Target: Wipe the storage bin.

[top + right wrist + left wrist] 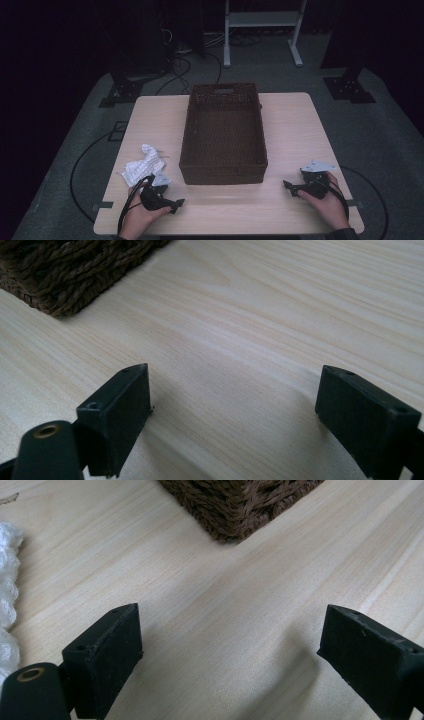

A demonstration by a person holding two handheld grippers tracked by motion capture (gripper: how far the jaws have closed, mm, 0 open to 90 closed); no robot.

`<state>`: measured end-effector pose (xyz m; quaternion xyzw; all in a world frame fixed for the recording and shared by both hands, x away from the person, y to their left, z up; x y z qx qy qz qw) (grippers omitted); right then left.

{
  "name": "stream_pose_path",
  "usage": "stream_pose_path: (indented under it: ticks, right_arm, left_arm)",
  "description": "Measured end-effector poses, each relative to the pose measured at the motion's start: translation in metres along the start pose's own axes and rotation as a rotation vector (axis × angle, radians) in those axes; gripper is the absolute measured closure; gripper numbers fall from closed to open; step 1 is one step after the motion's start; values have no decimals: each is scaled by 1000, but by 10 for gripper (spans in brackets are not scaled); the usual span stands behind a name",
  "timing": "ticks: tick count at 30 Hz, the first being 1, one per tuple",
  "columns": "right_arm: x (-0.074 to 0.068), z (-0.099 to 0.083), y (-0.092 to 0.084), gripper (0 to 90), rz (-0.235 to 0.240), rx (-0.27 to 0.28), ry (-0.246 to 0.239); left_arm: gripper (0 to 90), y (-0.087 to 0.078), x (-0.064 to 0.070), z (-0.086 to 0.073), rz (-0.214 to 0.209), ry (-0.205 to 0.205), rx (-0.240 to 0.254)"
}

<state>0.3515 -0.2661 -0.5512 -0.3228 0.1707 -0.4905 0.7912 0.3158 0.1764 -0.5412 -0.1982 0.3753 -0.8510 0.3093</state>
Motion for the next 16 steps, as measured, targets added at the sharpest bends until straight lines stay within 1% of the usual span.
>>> stream_pose_path:
  ticks: [2,3,4,5,9,16]
  right_arm:
    - [0,0,0,137,0,0,0]
    - [0,0,0,137,0,0,0]
    - [0,0,0,137,0,1,0]
    - [0,0,0,137,0,0,0]
    - [0,0,0,137,0,0,0]
    - [0,0,0,137,0,0,0]
  left_arm:
    - [84,1,-1,-1,9,6,4]
    - [72,2,-2,-2,27,22,5]
    - [40,4,-2,-3,34,36,4]
    - [4,5,-1,-4,35,46,13]
    - [0,6,0,-4,40,38,41]
    - [0,7,-1,-4,40,45,68]
Point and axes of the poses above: each handheld gripper's, and its own axes: y roughly forward along the jaws, z roughly out of its top, x roughly to its right, the point moved 7 cm from there along y, roughly forward along the jaws, and after that the axes turned 5 degrees about -z, right-handed, at the moved point
